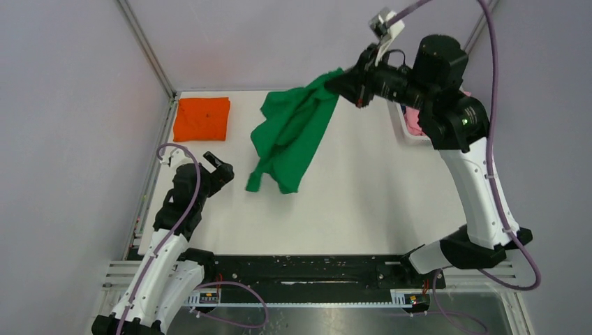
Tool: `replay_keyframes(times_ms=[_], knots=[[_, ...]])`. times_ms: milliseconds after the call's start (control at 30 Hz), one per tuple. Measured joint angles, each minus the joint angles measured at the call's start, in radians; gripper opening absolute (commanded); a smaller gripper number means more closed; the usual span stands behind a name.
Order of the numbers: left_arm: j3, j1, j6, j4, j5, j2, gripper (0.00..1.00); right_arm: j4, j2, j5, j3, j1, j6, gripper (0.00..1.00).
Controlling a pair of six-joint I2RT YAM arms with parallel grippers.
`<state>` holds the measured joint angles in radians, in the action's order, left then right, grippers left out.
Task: Fold and stack the t-shirts
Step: Move the tshirt to the center of the board
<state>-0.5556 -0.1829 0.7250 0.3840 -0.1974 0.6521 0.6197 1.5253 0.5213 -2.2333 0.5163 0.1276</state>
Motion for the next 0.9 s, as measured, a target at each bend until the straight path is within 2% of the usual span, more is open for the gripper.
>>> replay_keyframes(times_ms=[67, 133, 233, 267, 333, 400, 433, 567, 700, 900], knots=[[-0.025, 0.000, 0.023, 0.020, -0.011, 0.023, 0.99, 0.010, -0.090, -0.042, 0.164, -0.001, -0.064, 0.01], [-0.032, 0.000, 0.042, 0.034, -0.020, 0.027, 0.99, -0.004, -0.214, -0.135, 0.397, -0.001, -0.108, 0.13], [-0.032, 0.000, 0.067, 0.045, -0.028, 0.034, 0.99, -0.025, -0.388, -0.332, 0.753, -0.008, -0.115, 0.20], [-0.032, 0.000, 0.073, 0.047, -0.028, 0.040, 0.99, -0.042, -0.433, -0.407, 0.876, -0.020, -0.095, 0.27], [-0.032, 0.000, 0.082, 0.050, -0.028, 0.060, 0.99, -0.049, -0.468, -0.523, 1.060, -0.063, -0.039, 0.65], [-0.032, 0.000, 0.088, 0.054, -0.027, 0.090, 0.99, -0.050, -0.439, -0.624, 1.199, -0.126, 0.030, 0.77], [-0.032, 0.000, 0.089, 0.057, -0.024, 0.112, 0.99, -0.044, -0.409, -0.666, 1.240, -0.149, 0.062, 0.80], [-0.032, 0.000, 0.092, 0.063, -0.006, 0.206, 0.99, 0.011, -0.339, -0.798, 1.294, -0.183, 0.142, 0.96], [-0.047, 0.000, 0.092, 0.055, 0.029, 0.345, 0.98, -0.013, -0.401, -0.799, 1.313, -0.183, 0.201, 1.00], [-0.145, 0.000, 0.081, -0.003, 0.116, 0.628, 0.90, -0.087, -0.517, -0.692, 1.445, -0.128, 0.277, 0.96]])
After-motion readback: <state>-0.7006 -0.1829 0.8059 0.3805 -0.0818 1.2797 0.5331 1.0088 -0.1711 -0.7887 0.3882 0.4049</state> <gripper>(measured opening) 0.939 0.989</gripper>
